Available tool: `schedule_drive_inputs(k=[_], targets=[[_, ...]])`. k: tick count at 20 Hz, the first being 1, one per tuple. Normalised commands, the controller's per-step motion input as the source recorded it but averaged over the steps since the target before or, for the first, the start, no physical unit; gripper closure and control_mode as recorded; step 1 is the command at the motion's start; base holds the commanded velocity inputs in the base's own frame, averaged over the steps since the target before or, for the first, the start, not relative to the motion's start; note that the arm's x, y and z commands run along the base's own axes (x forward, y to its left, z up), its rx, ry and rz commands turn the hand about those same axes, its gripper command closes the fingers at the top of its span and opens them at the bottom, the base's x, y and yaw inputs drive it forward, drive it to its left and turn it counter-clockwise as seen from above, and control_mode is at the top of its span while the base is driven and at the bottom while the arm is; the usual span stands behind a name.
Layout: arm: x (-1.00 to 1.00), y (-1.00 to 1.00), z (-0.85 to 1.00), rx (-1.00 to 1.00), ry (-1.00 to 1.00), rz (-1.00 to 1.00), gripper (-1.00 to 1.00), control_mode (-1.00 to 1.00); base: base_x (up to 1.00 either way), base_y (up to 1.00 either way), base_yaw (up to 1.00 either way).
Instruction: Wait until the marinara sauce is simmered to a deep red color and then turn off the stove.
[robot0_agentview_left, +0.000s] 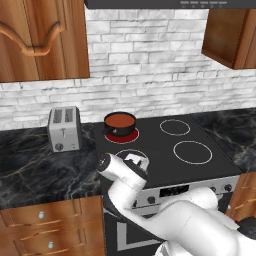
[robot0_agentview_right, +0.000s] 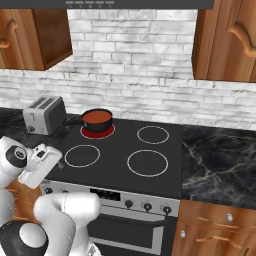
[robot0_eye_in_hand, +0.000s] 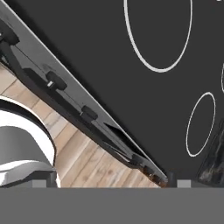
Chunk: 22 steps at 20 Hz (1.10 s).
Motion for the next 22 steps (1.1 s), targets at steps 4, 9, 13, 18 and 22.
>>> schedule_drive_inputs(k=[4,9,13,18,22], targets=[[0.00,0.27,-0.78,-0.13,0.01,0.17,-1.00,-1.00,0.00,0.00,0.00],[0.00,0.29,-0.74,-0.02,-0.01,0.19,-1.00,-1.00,0.00,0.00,0.00],[0.08,0.15,-0.57,0.00,-0.08,0.16,-1.00,-1.00,0.00,0.00,0.00],[0.34,0.01,-0.26,0.03,-0.15,0.08,-1.00,-1.00,0.00,0.00,0.00],[0.29,0.00,-0.19,0.14,-0.19,0.03,-1.00,-1.00,0.00,0.00,0.00]])
